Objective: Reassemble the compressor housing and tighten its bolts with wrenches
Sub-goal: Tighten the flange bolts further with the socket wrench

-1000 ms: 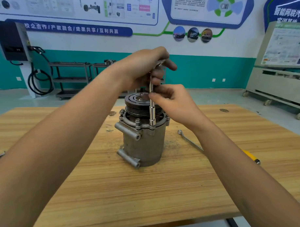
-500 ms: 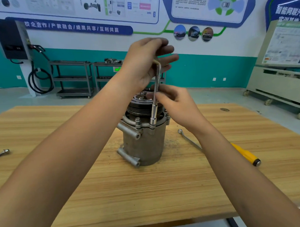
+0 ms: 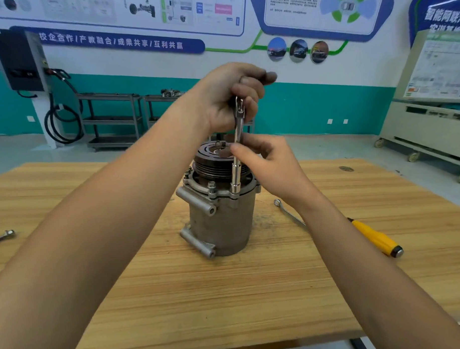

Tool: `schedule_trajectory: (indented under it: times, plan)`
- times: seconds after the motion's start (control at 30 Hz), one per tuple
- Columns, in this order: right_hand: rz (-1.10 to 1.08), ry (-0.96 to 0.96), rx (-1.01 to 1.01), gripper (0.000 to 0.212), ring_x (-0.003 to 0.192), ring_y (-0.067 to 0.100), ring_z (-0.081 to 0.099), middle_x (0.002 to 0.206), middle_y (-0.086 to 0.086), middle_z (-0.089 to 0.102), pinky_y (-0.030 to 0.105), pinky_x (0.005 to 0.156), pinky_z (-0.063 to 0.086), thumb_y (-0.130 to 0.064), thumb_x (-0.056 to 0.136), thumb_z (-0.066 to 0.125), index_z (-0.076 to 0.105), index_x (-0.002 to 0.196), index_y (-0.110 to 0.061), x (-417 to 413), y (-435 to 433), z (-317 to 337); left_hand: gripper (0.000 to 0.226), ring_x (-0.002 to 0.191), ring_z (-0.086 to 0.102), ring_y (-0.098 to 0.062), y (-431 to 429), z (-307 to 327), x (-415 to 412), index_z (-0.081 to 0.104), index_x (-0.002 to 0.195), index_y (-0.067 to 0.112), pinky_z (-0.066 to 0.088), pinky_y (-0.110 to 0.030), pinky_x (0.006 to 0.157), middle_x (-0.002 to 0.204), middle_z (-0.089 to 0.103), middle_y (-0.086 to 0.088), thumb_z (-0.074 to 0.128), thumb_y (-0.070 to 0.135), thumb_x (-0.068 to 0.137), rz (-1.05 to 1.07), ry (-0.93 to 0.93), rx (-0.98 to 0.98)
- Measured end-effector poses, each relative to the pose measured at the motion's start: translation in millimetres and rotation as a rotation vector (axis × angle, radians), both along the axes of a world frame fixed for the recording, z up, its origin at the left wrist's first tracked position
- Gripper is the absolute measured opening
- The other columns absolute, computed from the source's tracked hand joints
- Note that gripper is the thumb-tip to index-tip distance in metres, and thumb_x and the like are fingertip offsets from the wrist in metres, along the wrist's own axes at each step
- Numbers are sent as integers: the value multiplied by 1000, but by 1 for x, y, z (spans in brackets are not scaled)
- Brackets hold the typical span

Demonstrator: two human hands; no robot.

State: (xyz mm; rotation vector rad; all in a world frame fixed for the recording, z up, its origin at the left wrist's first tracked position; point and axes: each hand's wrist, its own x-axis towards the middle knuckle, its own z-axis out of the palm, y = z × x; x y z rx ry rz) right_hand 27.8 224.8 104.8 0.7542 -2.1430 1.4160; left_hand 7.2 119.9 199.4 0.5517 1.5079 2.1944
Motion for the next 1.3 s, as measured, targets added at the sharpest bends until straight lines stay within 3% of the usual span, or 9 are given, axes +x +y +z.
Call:
schedule_trajectory:
  times: [0.2, 0.27, 0.37, 0.47, 0.6, 0.7, 0.9, 1.13, 1.3]
  plan:
    - [-230, 112, 34, 14, 70, -1, 60, 67, -11, 65, 32, 82, 46, -19, 86, 66, 72, 76, -12, -2, -10, 0, 34, 58, 47, -22, 6, 8, 18, 44, 67, 8, 33, -28, 52, 64, 47, -4, 41, 25, 96, 689, 1119, -1251]
    - [-331, 183, 36, 28, 62, -2, 54, 53, -19, 55, 35, 81, 40, -23, 82, 70, 58, 57, -22, -2, -15, -1, 40, 50, 32, -17, 13, 2, 25, 37, 59, 7, 25, -25, 45, 56, 36, -3, 42, 25, 95, 714, 1215, -1233]
    - [-273, 129, 1, 30, 62, -7, 55, 55, -22, 56, 16, 69, 40, -25, 83, 69, 53, 59, -32, -2, -11, 1, 30, 42, 29, -13, 15, -9, 23, 60, 70, 1, 23, -18, 40, 44, 37, 3, 50, 21, 90, 639, 1098, -808]
    - [-61, -57, -35, 13, 88, -1, 63, 86, -11, 70, 15, 78, 46, -19, 93, 55, 68, 88, -19, -2, -7, 2, 26, 34, 32, -5, 3, -16, 15, 59, 69, 10, 36, -19, 53, 33, 35, 9, 50, 14, 93, 438, 789, -233]
    - [-68, -29, -33, 16, 79, -7, 62, 79, -18, 66, 10, 75, 46, -9, 92, 55, 64, 93, -22, -3, -2, 1, 25, 38, 43, -3, -9, -24, -4, 55, 76, 11, 45, -20, 58, 37, 38, 9, 43, 21, 96, 75, 155, 339]
    - [-162, 8, -75, 14, 66, -10, 61, 65, -19, 63, 6, 64, 46, -12, 85, 66, 63, 81, -25, -4, -5, 2, 27, 42, 53, -3, -10, -19, -13, 54, 76, 10, 45, -15, 46, 42, 51, 9, 44, 25, 97, 238, 60, 84]
    - [-293, 88, -31, 13, 69, 12, 59, 72, 6, 67, 25, 64, 44, -22, 80, 72, 64, 75, -14, 0, -19, 4, 23, 33, 36, -4, -6, 4, -11, 63, 84, 4, 31, -12, 37, 39, 40, 10, 44, 13, 95, 342, 520, -535]
    - [-201, 52, 139, 26, 71, 9, 54, 80, 7, 67, 28, 67, 38, -18, 97, 47, 63, 86, 0, 8, -17, 12, 26, 32, 24, -1, -8, 9, -10, 62, 97, 8, 23, -14, 38, 38, 30, 12, 38, 18, 99, -138, 535, -504]
    - [-239, 72, 92, 25, 57, -3, 51, 71, -8, 68, 6, 59, 36, -16, 93, 54, 65, 71, -11, 1, -11, 14, 33, 62, 53, -18, 10, 14, 6, 64, 91, 4, 41, -27, 57, 67, 61, -3, 51, 34, 94, 385, 1112, -1270]
